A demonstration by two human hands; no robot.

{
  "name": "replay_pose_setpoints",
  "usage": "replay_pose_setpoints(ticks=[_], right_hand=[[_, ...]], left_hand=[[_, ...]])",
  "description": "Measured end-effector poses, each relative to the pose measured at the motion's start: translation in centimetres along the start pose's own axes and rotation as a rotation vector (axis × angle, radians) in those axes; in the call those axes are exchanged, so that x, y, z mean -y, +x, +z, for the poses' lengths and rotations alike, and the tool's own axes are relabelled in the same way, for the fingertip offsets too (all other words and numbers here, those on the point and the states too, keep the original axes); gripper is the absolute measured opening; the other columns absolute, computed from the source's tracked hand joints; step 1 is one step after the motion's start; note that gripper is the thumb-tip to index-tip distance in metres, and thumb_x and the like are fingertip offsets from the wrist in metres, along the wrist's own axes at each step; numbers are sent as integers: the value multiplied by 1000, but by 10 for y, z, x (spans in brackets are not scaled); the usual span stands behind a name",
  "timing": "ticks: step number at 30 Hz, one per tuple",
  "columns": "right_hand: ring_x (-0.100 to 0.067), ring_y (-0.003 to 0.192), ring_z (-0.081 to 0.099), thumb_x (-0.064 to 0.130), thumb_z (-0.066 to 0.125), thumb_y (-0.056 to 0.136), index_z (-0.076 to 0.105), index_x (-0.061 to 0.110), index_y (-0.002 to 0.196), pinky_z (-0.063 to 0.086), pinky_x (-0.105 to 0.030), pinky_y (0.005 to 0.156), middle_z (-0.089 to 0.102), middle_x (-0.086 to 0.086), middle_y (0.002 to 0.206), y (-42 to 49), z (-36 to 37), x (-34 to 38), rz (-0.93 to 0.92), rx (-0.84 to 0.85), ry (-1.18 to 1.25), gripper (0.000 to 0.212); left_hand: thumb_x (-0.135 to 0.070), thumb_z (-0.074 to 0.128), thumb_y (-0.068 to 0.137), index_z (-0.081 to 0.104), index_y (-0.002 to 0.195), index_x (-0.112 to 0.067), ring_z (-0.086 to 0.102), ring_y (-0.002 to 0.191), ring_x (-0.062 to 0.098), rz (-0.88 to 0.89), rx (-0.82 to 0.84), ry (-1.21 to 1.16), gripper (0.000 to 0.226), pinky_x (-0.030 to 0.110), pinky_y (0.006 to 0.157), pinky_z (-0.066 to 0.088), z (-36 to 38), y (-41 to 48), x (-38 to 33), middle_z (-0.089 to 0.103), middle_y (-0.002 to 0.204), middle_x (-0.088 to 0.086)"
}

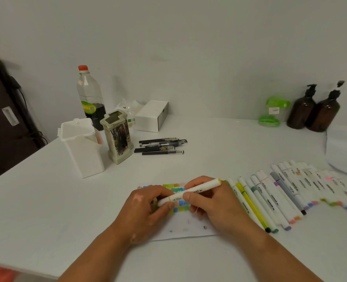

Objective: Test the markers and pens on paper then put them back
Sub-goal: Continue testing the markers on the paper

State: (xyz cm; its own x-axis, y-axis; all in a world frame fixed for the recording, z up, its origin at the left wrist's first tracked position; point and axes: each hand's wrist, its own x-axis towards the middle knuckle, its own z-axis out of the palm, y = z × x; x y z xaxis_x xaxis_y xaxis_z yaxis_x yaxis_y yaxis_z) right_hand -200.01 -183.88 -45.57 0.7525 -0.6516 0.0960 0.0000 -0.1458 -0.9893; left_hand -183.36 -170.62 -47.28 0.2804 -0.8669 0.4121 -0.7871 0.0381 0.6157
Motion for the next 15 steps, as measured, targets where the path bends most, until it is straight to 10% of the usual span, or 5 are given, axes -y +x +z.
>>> replay_pose_setpoints(ticks=[7, 15], right_hand=[[-8, 45, 60, 13, 83, 82, 73, 19, 84, 40, -15, 40, 68, -2, 57, -5, 8, 1, -28, 27, -35, 13], [-4, 47, 59, 11, 81, 86, 75, 20, 88, 39, -14, 41, 67, 0, 59, -7, 6, 3, -43, 62, 19, 11]], left_hand=[[-27, 49, 103, 62, 130, -27, 59, 98, 2, 91, 154, 78, 30, 19, 83, 46, 5, 1, -1, 67, 113, -14], [-48, 35, 103, 63, 114, -31, 56, 77, 8, 90, 152, 43, 34, 28, 70, 48, 6, 0, 2, 62, 90, -15]])
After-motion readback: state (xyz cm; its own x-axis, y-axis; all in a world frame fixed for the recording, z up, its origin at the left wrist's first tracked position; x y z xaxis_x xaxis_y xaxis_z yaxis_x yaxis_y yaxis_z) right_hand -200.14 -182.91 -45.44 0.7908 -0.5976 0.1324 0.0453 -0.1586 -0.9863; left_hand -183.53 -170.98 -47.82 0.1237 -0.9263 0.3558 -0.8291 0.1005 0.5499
